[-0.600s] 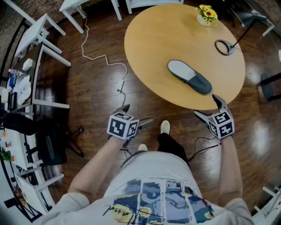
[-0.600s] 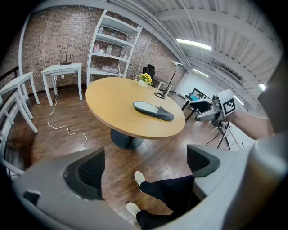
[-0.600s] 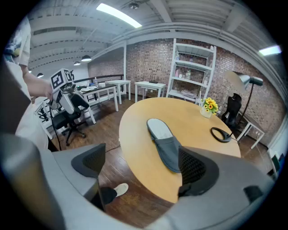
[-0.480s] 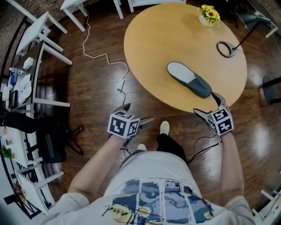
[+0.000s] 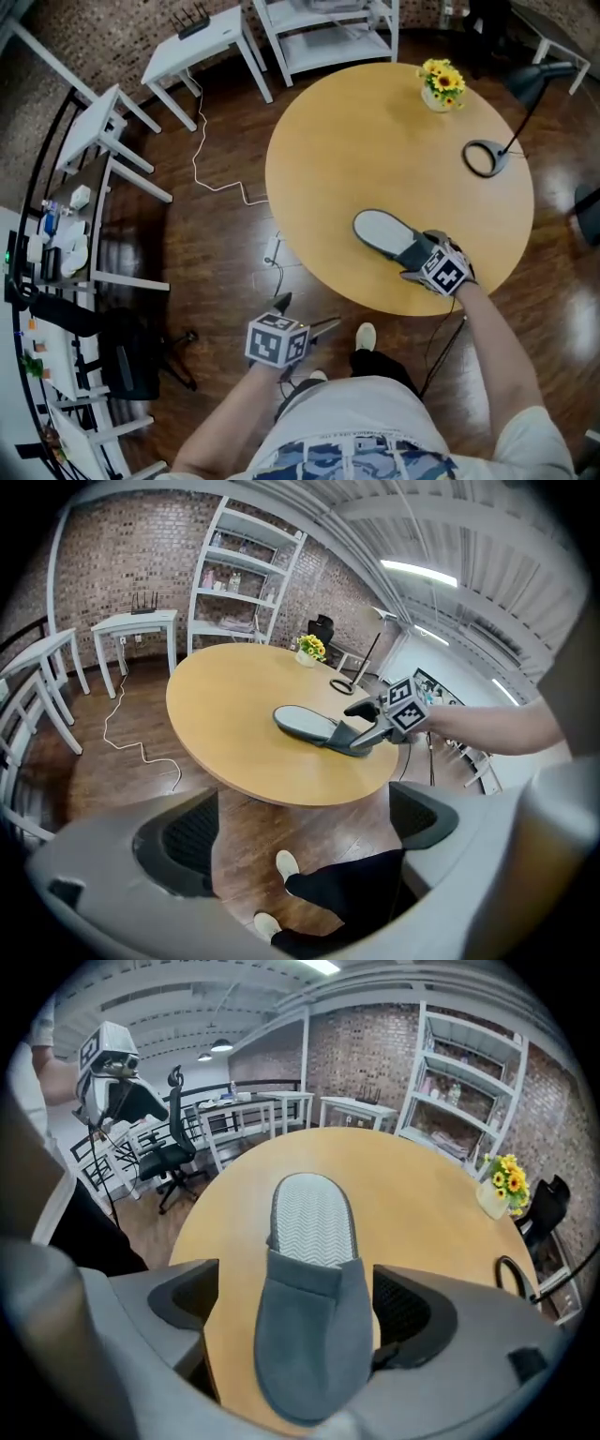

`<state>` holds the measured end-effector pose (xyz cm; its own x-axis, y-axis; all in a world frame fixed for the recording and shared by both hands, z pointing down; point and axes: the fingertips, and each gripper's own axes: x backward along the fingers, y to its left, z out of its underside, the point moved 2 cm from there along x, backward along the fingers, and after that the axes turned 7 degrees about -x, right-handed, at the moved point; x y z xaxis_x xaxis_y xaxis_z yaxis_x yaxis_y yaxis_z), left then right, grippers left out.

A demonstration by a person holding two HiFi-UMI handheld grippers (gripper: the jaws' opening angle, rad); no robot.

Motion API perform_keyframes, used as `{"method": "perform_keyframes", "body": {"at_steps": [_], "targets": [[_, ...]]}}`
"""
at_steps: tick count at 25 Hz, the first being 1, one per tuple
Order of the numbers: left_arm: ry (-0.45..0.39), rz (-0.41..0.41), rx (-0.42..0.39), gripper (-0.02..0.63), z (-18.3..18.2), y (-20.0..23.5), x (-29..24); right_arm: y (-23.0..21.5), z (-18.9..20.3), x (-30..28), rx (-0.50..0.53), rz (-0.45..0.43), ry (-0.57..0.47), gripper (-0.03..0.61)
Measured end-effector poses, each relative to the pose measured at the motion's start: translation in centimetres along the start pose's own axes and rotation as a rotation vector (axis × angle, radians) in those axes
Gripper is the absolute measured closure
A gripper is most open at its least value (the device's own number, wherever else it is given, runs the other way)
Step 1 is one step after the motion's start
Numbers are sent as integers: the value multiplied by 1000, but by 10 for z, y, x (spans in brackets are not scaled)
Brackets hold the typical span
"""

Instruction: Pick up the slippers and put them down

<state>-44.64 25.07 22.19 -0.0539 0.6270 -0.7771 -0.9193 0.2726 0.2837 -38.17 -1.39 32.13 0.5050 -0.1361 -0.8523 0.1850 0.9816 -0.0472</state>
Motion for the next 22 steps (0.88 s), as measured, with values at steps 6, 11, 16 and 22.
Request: {"method": "perform_keyframes", "body": {"at_steps": [6,11,16,22], "targets": [[-11,-15,28,48,-12,-7,-12,-21,-7,-45,59,-40,60,47],[2,-24,30,48,-8,-13,-9,-33,9,-60,29,-52,127,32],[16,-31,12,48,-2,-16,-4,-37,10,-50,39,-38,94,92],[18,-11,-56,48,-8,-17,-4,-38,3,-14,-69,17,2,107]]}}
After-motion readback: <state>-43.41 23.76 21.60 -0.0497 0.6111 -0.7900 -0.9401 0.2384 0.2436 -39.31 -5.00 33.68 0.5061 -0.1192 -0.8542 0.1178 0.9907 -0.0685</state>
